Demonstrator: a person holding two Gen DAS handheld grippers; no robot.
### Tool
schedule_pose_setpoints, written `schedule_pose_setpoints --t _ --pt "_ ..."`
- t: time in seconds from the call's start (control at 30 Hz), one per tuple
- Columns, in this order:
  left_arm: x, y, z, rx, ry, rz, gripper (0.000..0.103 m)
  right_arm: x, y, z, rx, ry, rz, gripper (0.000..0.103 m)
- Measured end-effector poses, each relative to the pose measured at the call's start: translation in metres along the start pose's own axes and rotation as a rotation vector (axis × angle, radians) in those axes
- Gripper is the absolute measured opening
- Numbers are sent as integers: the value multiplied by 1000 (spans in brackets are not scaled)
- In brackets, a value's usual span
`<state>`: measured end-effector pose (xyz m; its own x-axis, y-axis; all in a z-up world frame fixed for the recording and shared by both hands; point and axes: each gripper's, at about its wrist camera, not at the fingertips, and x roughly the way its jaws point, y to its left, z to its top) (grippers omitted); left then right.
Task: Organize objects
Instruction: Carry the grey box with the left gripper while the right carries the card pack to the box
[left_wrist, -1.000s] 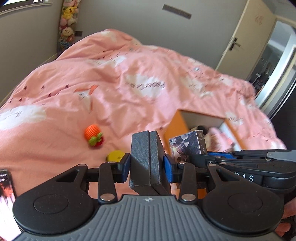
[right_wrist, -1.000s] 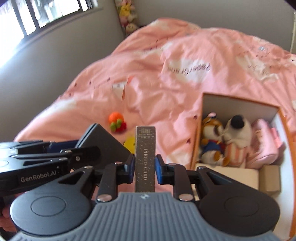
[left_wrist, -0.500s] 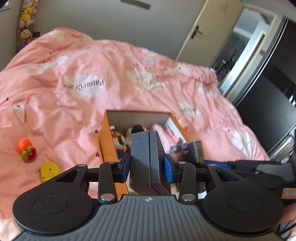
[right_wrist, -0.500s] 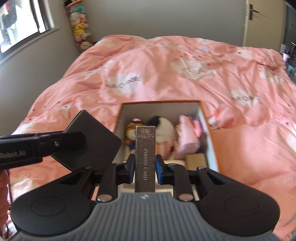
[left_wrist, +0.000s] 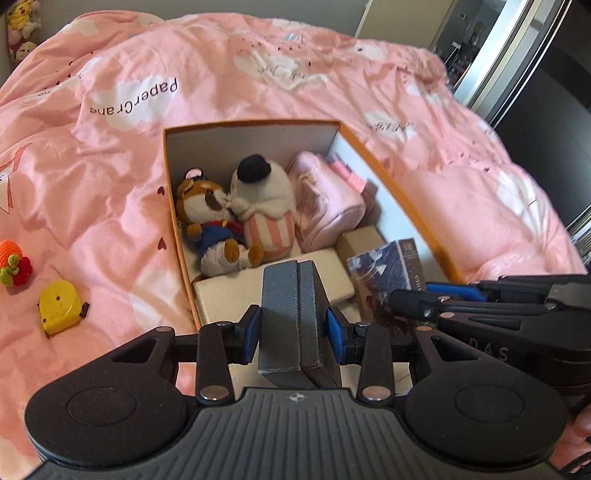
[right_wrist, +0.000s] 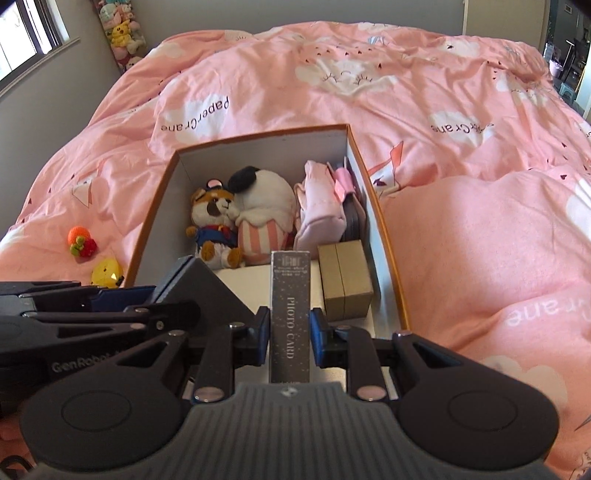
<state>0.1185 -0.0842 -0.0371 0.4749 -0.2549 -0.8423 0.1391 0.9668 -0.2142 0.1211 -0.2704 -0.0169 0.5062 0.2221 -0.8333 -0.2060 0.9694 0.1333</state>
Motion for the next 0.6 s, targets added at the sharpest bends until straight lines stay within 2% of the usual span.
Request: schedule_pose_setpoints --t 0.13,0.23,0.47,0.6 --pt "10 -6 0 5 55 22 43 6 -1 -1 -12 16 2 24" --pt "15 -10 1 9 40 51 43 9 -3 -2 -9 25 3 24" --pt "23 -9 2 -32 64 29 43 14 -9 -4 5 36 -1 24" --pt "24 -6 3 -7 112 14 43 17 -8 -5 3 46 -4 24"
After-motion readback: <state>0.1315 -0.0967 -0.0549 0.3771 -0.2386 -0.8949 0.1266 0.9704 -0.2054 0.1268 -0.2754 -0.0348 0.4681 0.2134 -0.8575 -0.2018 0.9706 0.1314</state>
